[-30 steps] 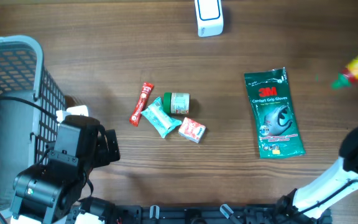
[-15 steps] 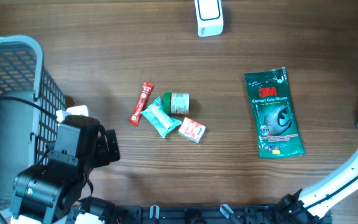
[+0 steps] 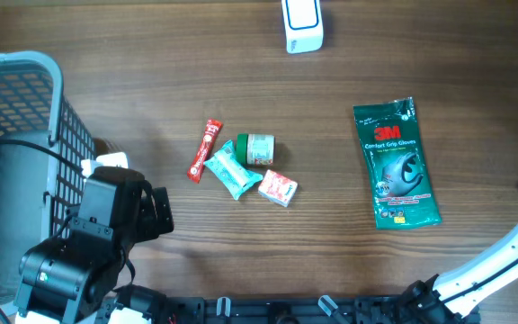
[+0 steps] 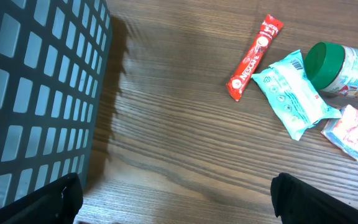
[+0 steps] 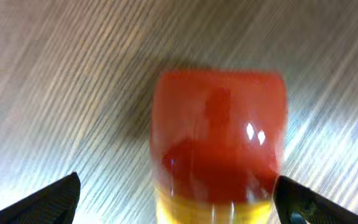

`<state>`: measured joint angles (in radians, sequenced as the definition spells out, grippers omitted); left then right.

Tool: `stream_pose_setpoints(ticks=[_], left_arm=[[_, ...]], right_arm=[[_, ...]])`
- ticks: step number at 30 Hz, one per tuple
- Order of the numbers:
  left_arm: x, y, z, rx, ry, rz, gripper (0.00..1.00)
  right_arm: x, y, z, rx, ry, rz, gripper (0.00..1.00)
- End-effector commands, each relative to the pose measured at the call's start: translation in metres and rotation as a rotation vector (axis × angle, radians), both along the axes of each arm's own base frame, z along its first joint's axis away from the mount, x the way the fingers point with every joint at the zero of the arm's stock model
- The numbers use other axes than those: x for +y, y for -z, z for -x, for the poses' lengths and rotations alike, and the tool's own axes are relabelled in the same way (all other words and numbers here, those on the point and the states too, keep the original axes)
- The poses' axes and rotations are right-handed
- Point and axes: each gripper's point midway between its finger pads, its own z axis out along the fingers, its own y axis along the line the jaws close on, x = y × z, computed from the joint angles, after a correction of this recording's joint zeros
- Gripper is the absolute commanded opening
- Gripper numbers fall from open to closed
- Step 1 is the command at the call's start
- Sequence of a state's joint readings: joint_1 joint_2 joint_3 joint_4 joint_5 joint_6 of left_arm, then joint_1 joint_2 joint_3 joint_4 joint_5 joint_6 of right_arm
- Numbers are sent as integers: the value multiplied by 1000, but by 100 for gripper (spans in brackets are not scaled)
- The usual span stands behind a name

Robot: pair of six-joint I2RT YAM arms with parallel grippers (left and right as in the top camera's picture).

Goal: Scan the item barcode
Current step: 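Return the right gripper and grasp the green 3M gloves pack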

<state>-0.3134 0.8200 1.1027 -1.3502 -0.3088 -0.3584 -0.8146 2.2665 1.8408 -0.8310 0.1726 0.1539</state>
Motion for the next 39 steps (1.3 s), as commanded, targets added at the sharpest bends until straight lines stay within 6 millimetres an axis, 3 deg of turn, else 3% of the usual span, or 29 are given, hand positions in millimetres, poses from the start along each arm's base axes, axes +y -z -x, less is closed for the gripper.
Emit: stream_pose_setpoints(ticks=[1,2,4,6,9,12,14,19,24,27,29,33,34,39], left_arm=[[-1,-1,0,-4,-10,14,100],[-1,-1,0,-4,-9,14,100],[-1,-1,0,-4,-10,14,100],[-1,-1,0,-4,-10,14,100],[-1,-1,0,-4,-9,14,100],[-1,-1,0,-4,-9,14,100],[-1,-1,0,-4,-10,14,100],[-1,-1,0,-4,-10,14,100],[-1,-1,0,-4,-9,14,100],[-1,-1,0,-4,-10,14,100],[-1,-1,0,-4,-10,14,100],[-1,-1,0,-4,-10,14,100],[-1,-1,0,-4,-10,14,100],[-1,-1,0,-4,-10,14,100]], right_arm=[[17,-121,-23,-271,48,67,100],[40,-156,-32,-355,8,49,100],[76,-194,-42,-447,-79,11,99],[112,-222,-48,-497,-154,-16,100],[194,-244,-55,-474,-353,-74,100],[277,-230,-53,-349,-553,-176,99],[320,-214,-45,-240,-646,-211,98],[389,-164,-15,74,-849,-120,98],[422,-85,17,256,-948,-137,96],[423,-31,32,286,-958,-144,89],[422,-9,36,279,-959,-139,88],[417,14,27,215,-959,-80,79],[413,17,25,211,-954,-48,73],[405,28,29,241,-970,-4,72]])
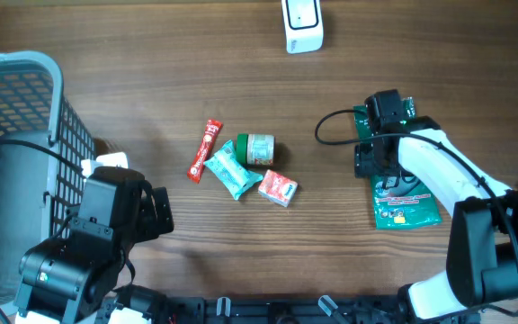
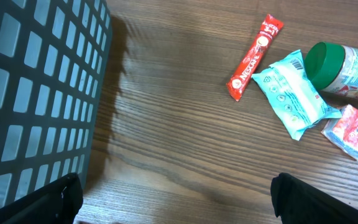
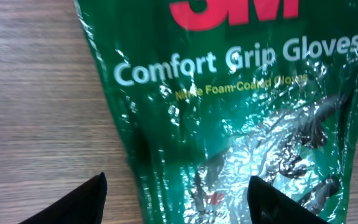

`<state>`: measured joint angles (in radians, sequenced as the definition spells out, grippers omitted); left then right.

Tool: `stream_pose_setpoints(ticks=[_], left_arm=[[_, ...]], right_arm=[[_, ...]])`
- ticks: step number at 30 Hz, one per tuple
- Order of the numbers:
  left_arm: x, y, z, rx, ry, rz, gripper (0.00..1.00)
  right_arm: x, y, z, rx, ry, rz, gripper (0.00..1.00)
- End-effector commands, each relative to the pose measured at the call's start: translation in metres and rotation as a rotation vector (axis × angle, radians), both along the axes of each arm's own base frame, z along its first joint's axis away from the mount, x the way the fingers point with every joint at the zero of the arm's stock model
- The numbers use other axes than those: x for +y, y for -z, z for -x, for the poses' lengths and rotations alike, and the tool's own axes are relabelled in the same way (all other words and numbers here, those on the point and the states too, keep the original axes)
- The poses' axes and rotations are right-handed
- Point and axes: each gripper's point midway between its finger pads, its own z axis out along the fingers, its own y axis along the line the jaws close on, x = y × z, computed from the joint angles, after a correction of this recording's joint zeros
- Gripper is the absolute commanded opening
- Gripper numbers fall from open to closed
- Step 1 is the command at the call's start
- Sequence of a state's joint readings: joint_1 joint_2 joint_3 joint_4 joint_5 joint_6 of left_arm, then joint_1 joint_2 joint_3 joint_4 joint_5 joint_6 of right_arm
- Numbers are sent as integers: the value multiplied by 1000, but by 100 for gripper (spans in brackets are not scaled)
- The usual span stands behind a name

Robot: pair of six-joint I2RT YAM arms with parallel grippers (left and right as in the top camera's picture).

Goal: Scan the item barcode
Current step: 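Return the right gripper and grasp the green 3M gloves pack, then lift the gloves pack and swing it left over the wipes pack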

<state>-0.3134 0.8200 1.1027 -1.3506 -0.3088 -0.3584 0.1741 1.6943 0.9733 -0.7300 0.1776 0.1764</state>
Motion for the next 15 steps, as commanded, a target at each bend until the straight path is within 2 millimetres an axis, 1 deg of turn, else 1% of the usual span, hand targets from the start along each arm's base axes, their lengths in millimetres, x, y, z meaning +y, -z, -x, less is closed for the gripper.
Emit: stream_pose_setpoints(ticks=[1,5,10,11,13,14,15], left_arm=[[-1,-1,0,-5,-9,14,100],[-1,-1,0,-5,-10,14,100],[-1,-1,0,-5,-9,14,100],[-1,-1,0,-5,-10,14,100],[-1,-1,0,-5,-10,14,100],[-1,-1,0,-5,-10,14,100],[-1,-1,0,-5,-10,14,100]], right_arm=[[-14,9,6,22,-13,85,66],[-14,18,7,42,-15,88,66],[-13,46,22,155,-20,86,64],[-14,50,25,172,-21,90,56],[-10,57,31,209,-22,71,29],[-5,58,34,219,-23,39,12],[8,59,36,230,-27,-42,5]])
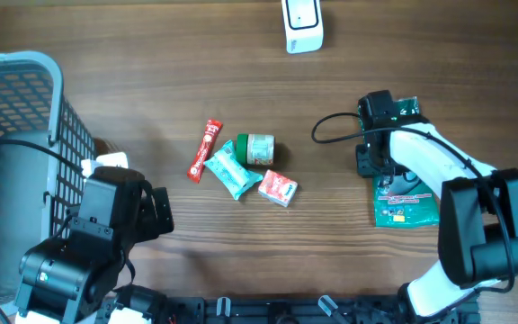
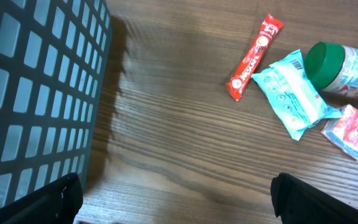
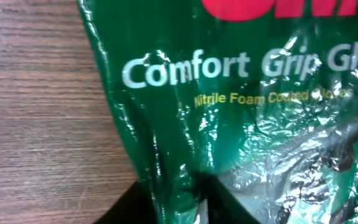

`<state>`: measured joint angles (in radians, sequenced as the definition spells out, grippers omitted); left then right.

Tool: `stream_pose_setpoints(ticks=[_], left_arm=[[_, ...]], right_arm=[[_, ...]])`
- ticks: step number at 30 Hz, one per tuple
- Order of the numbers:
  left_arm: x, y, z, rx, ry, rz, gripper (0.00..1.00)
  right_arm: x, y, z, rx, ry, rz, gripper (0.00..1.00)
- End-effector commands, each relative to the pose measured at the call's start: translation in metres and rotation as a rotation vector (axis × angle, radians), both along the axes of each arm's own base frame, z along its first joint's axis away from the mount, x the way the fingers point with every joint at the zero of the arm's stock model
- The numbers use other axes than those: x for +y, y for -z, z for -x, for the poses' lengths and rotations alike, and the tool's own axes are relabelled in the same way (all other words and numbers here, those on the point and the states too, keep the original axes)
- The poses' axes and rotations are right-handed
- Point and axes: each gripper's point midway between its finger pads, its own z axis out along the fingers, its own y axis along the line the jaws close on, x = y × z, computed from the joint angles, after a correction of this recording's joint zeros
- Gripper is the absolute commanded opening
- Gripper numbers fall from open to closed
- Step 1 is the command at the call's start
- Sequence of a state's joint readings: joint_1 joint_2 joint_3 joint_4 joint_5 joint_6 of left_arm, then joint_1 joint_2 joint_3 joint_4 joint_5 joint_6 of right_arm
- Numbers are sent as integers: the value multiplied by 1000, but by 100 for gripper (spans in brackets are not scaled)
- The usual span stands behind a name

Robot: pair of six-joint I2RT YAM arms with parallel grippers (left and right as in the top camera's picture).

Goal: Scan the item barcode
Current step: 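Lift the gloves pack and swing it left over the wipes pack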

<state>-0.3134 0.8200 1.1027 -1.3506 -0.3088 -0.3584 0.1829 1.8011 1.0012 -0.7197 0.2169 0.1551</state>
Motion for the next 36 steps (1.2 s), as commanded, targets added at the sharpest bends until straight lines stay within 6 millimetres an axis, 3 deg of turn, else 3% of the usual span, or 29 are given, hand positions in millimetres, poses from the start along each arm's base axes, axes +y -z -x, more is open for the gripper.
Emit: stream_pose_setpoints(ticks=[1,4,7,10,11,15,19,23,26,32,36], left_arm=[[-1,-1,0,-5,-10,14,100],[-1,-1,0,-5,-10,14,100],[-1,-1,0,-5,-10,14,100],[-1,-1,0,-5,-9,14,100],[-1,-1,0,-5,-9,14,100],[-1,-1,0,-5,-9,14,100],[-1,-1,0,-5,-10,14,100],[-1,-1,0,-5,-10,14,100],[-1,-1,0,-5,-9,14,100],[-1,-1,0,-5,-10,14,100],[-1,-1,0,-5,-10,14,100]], right_arm=[[22,37,39,174,8,-151,5],[70,21,27,168,-30,-422,4],[106,-24,14,129,-99,-630,5],[139,-90,6,29,-213,-846,5],[145,-103,6,10,-230,-893,5],[184,-188,34,-74,-457,-1276,4],[198,-226,46,-84,-524,-1521,5],[201,-241,51,-117,-593,-1658,5],[209,-241,54,-125,-654,-1707,5],[246,-206,63,35,-601,-1681,4],[251,-182,58,88,-524,-1652,5]])
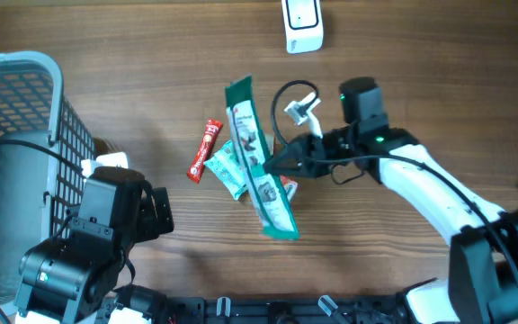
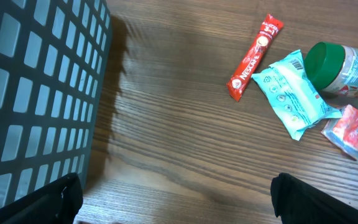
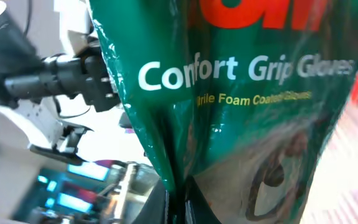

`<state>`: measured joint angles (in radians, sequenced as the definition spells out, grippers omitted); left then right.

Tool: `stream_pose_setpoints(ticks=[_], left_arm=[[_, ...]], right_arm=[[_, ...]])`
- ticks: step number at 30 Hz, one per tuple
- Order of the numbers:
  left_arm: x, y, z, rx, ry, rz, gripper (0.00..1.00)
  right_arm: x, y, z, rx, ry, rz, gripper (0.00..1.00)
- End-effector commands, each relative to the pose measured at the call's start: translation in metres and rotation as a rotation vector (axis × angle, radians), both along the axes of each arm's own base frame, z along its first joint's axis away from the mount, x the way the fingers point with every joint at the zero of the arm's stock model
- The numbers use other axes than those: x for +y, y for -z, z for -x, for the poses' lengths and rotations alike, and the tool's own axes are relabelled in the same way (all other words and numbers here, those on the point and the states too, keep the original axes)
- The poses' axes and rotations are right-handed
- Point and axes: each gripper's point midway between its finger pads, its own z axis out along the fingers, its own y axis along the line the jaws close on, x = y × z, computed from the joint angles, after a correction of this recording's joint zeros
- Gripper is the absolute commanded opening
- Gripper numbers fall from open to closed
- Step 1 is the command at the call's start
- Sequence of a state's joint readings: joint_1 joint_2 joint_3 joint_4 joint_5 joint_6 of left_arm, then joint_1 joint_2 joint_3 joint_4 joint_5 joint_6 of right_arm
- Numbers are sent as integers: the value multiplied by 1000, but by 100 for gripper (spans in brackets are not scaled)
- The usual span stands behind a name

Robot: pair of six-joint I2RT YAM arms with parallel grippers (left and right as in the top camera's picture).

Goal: Scan the item barcode
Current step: 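Lift the gloves pack and swing it left over the wipes pack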

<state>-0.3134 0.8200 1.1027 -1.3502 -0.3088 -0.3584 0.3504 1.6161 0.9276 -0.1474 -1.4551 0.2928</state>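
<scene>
The green 3M glove pack [image 1: 261, 171] hangs in the air over the middle of the table, turned up on edge, its long side running from the back down toward the front. My right gripper [image 1: 283, 166] is shut on its side edge. In the right wrist view the pack [image 3: 247, 93] fills the frame, with the right gripper [image 3: 179, 208] pinching its edge. The white scanner [image 1: 302, 25] stands at the back edge. My left gripper [image 2: 179, 205] is open low over bare wood near the basket, with nothing between its fingers [image 2: 55, 199].
A grey basket [image 1: 16, 135] fills the left side. A red Nescafe stick [image 2: 255, 57], a teal packet [image 2: 291, 93], a green-lidded jar [image 2: 340, 68] and a small red-and-white packet [image 2: 356, 132] lie mid-table, partly under the raised pack. A red-and-green thing sits at the right edge.
The glove pack lay flat on the right of the table with my right gripper shut on its left edge. Now it is lifted, tilted on edge and held over the small items at mid-table.
My right gripper was first open at the far right over a red-topped thing. Then it was open over the glove pack, then shut on the pack's left edge. Now it holds the pack up at mid-table. The left arm has stayed still throughout.
</scene>
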Motion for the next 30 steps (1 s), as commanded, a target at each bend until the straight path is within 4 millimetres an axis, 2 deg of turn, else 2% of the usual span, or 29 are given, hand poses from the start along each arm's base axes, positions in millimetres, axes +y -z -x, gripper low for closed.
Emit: stream_pose_setpoints(ticks=[1,3,4,9,14,19,24,26,30], left_arm=[[-1,-1,0,-4,-9,14,100],[-1,-1,0,-4,-10,14,100],[-1,-1,0,-4,-10,14,100],[-1,-1,0,-4,-9,14,100],[-1,-1,0,-4,-10,14,100],[-1,-1,0,-4,-10,14,100],[-1,-1,0,-4,-10,14,100],[-1,-1,0,-4,-9,14,100],[-1,-1,0,-4,-10,14,100]], right_arm=[[-2,35,-14,133,87,124,4],[-11,77,-32,163,239,333,4],[-14,85,-35,168,269,378,4],[-17,92,-43,139,314,421,5],[-35,119,-46,167,401,586,4],[-35,119,-47,142,393,583,8],[-53,112,-59,150,453,572,10],[-59,108,-63,150,471,563,12],[-57,108,-61,73,436,558,20]])
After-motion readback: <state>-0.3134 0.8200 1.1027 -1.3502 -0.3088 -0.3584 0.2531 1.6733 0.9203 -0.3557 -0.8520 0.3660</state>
